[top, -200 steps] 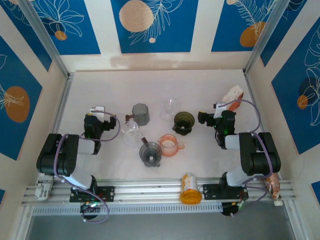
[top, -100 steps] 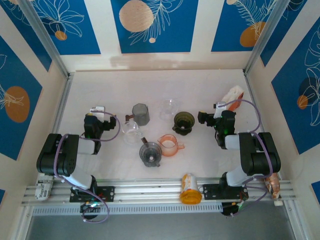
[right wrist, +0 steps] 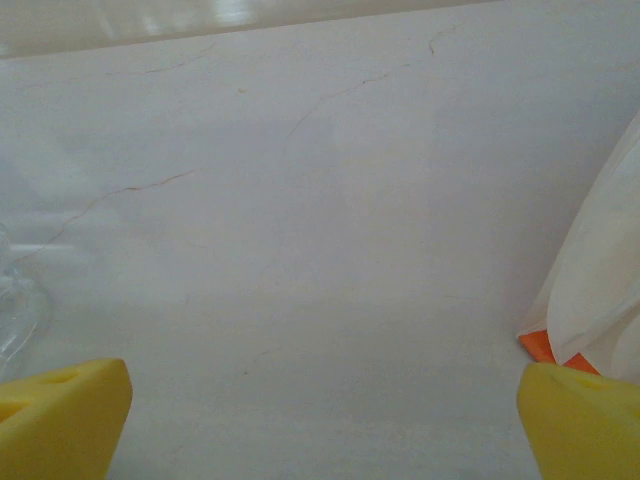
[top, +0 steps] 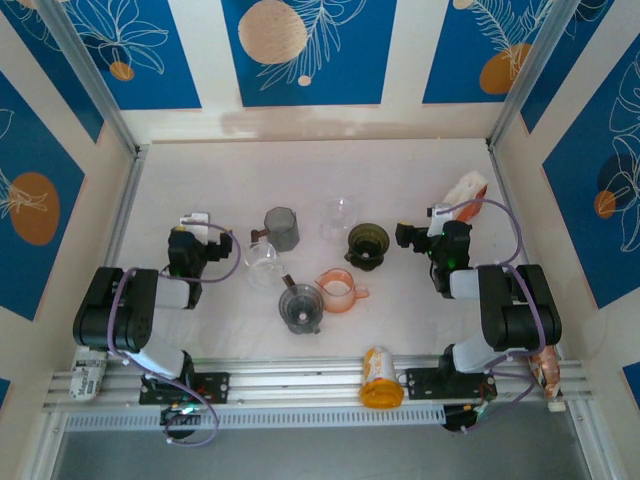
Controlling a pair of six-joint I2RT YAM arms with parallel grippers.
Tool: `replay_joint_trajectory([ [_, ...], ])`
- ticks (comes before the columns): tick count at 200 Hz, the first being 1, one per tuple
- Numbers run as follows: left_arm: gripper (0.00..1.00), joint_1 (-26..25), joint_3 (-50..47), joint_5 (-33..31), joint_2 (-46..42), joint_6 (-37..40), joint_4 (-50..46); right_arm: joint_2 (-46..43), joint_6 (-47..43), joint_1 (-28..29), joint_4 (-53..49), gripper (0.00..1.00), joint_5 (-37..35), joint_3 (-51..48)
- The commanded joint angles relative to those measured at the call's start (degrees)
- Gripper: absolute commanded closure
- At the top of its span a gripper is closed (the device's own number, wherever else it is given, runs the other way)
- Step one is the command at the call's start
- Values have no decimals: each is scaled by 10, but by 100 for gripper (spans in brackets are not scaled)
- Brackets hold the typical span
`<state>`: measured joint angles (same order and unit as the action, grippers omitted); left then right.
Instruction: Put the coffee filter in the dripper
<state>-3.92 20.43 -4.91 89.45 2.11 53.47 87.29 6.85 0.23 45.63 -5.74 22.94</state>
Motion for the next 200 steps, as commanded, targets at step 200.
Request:
replay_joint_trajectory([
  [200, 0, -3, 49, -301, -276, -337, -257, -176, 310, 27, -461, 1, -235, 176],
])
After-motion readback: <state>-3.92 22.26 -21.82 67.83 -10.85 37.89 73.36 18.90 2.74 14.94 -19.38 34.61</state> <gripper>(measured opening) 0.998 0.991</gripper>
